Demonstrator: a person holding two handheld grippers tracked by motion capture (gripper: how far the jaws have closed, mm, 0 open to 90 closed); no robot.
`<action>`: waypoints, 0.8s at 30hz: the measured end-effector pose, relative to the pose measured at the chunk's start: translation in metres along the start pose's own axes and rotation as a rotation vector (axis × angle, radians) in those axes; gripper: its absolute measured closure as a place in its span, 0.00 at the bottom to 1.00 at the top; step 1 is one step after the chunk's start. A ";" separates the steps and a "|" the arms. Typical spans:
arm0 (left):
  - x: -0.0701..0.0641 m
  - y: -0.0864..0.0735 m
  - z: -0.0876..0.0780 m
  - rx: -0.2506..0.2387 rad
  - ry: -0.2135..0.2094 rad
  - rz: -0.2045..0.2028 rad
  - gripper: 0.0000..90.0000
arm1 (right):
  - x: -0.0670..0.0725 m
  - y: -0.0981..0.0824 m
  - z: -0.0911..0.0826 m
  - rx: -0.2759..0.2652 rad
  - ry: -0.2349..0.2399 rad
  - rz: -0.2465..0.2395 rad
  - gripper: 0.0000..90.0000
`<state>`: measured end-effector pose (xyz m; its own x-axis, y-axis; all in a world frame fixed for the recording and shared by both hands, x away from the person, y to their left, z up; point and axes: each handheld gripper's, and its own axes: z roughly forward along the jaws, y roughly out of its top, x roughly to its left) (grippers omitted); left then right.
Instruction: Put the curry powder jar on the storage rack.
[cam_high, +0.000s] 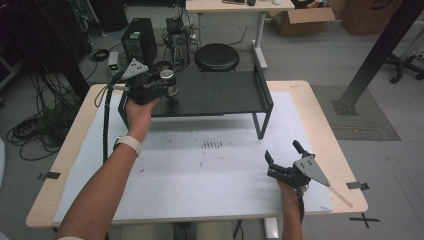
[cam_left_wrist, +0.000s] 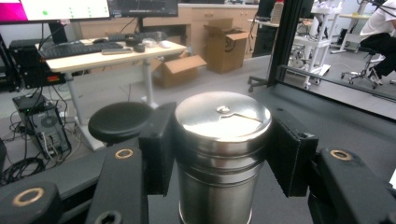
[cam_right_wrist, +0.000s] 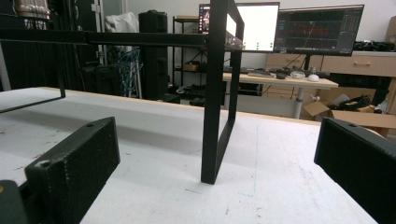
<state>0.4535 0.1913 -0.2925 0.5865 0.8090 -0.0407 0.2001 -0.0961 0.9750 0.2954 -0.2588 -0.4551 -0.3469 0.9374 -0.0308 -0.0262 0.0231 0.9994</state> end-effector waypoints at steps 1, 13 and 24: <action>0.000 -0.001 0.001 0.006 0.001 0.000 0.54 | 0.000 0.000 0.000 0.000 0.001 0.000 0.00; 0.000 -0.006 0.009 0.071 0.029 -0.008 0.54 | 0.000 0.000 0.000 -0.001 0.001 0.000 0.00; 0.001 -0.006 0.010 0.076 0.025 -0.012 0.54 | 0.000 0.000 0.000 -0.001 0.001 0.000 0.00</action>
<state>0.4605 0.1870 -0.3001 0.5640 0.8245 -0.0459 0.2665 -0.1291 0.9551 0.2953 -0.2587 -0.4551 -0.3476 0.9371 -0.0309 -0.0268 0.0230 0.9994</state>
